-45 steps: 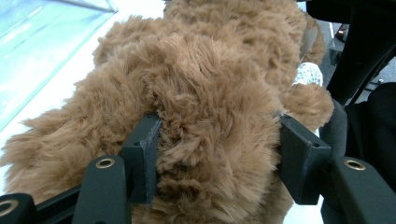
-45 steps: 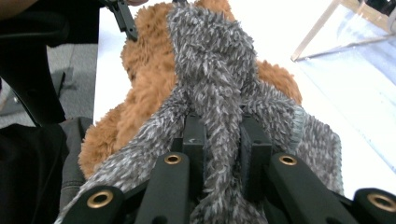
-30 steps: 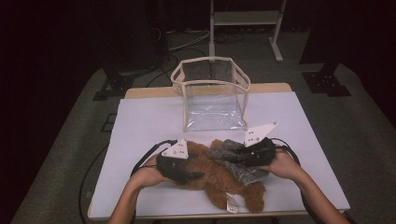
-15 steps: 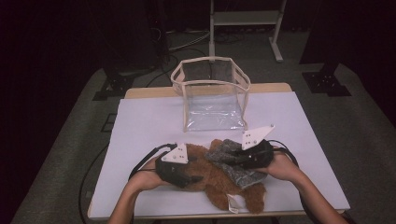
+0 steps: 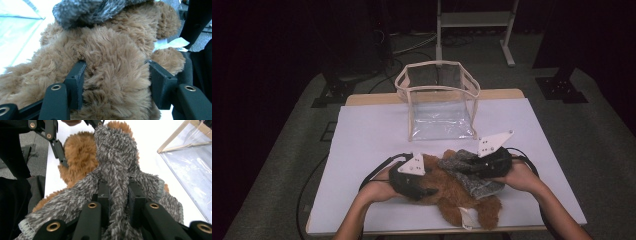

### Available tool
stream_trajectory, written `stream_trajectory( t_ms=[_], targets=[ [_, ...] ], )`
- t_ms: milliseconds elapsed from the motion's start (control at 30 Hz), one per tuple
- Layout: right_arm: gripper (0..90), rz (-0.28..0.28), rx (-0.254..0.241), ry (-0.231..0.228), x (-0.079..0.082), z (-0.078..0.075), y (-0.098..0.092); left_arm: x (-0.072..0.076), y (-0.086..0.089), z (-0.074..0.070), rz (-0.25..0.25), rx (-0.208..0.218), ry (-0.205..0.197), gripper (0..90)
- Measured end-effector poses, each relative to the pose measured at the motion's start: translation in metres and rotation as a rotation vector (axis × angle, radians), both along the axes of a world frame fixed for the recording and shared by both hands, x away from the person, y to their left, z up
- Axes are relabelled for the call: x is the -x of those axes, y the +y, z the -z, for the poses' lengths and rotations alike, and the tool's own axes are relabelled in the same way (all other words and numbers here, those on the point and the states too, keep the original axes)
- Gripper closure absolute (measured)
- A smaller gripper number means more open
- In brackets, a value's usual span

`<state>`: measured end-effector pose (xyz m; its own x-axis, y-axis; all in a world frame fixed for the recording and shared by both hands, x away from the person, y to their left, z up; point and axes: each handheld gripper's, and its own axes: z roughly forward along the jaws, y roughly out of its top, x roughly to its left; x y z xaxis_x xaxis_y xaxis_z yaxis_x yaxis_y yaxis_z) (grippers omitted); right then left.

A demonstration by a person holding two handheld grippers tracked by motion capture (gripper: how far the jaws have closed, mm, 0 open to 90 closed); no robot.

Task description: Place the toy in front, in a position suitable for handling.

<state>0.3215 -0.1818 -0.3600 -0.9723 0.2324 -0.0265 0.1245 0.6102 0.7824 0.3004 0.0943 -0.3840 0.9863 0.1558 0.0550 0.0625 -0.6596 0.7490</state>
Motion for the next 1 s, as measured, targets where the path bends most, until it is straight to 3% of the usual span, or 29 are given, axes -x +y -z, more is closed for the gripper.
stream_trajectory(
  t_ms=[300,500,567,667,833,933,1000],
  targets=[
    [75.0,0.002,-0.013,0.014,0.0,0.003,-0.003,0.001,-0.014,0.001,0.026,0.009,-0.001,38.2],
    [75.0,0.03,-0.022,0.028,0.005,0.005,-0.026,0.006,-0.004,-0.003,0.015,-0.017,-0.019,38.1],
    [75.0,0.062,-0.025,0.027,0.005,0.003,-0.037,0.009,0.0,-0.002,0.012,-0.009,-0.013,38.3],
    [74.9,0.078,-0.036,0.031,0.004,0.003,-0.04,0.012,0.007,-0.002,0.016,-0.002,-0.006,38.4],
    [75.1,0.04,-0.047,0.037,0.008,0.008,-0.029,0.009,0.021,-0.012,-0.001,-0.002,-0.024,38.3],
    [75.4,0.023,-0.056,0.042,0.014,0.011,-0.026,0.005,0.025,-0.02,-0.004,0.047,-0.025,38.1],
    [75.4,0.004,-0.064,0.052,0.019,0.012,-0.026,0.004,0.022,-0.019,0.007,0.042,-0.022,37.9]
  ],
)
